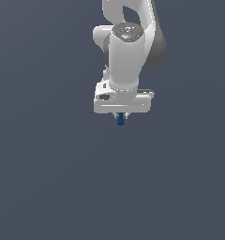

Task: Pick up the object and move it to a goal position.

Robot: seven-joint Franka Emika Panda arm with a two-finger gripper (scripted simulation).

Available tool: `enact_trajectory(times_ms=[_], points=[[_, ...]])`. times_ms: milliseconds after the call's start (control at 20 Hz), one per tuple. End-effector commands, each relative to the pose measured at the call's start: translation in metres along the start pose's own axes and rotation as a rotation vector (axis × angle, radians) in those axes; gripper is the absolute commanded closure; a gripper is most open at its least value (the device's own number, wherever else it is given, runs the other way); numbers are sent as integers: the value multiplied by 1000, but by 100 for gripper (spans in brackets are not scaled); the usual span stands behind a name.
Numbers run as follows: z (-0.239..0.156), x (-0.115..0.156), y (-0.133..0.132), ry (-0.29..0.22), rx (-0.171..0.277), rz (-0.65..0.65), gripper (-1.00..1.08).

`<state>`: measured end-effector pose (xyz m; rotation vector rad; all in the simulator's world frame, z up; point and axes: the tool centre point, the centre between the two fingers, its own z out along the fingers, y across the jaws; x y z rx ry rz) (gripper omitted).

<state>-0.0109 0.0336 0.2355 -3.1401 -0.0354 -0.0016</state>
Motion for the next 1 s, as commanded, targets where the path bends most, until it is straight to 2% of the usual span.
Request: enact_trajectory(times_ms=[0, 450, 950], points=[[-22, 9, 8, -1, 0, 0, 108], [-72, 31, 25, -1, -1, 0, 108], [-87, 40, 30, -1, -1, 0, 108]])
